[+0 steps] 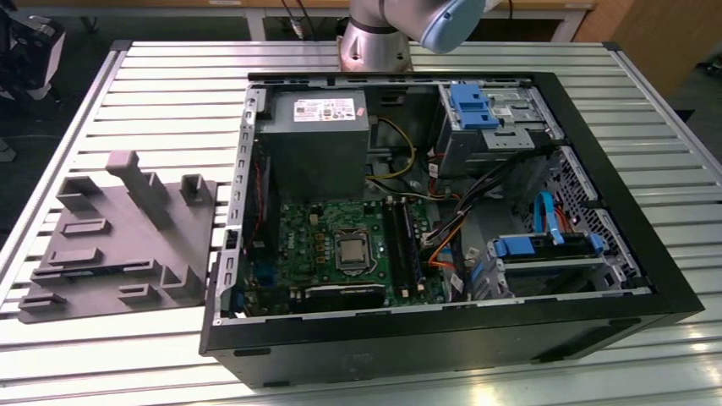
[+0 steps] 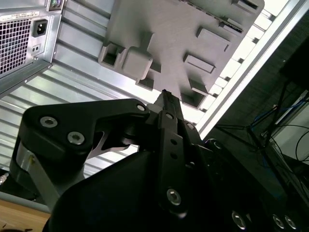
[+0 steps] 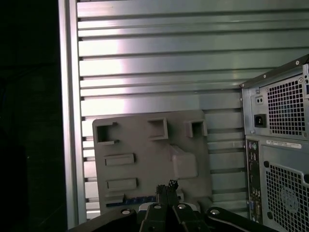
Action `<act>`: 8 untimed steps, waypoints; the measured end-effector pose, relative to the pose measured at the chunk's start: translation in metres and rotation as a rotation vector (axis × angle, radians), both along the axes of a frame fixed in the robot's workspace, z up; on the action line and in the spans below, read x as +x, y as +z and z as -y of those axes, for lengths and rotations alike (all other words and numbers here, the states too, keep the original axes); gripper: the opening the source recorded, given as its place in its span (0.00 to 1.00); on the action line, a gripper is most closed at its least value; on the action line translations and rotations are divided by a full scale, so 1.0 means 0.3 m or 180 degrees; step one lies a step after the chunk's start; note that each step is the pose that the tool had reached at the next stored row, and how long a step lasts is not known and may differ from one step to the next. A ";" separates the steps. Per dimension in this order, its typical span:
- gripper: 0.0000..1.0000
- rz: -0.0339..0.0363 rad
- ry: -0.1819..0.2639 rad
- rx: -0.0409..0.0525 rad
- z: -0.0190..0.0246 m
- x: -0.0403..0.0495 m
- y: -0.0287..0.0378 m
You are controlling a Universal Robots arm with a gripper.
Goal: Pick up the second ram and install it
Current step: 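Reach for the second ram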
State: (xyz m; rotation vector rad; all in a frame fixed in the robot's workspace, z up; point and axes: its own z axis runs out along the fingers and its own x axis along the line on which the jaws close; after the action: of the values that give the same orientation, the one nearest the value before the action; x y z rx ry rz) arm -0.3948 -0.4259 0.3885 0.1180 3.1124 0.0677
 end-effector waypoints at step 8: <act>0.11 0.0000 0.0001 0.0000 0.005 -0.007 -0.001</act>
State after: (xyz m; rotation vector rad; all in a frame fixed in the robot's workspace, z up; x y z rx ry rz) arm -0.3969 -0.4275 0.3881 0.1178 3.1124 0.0677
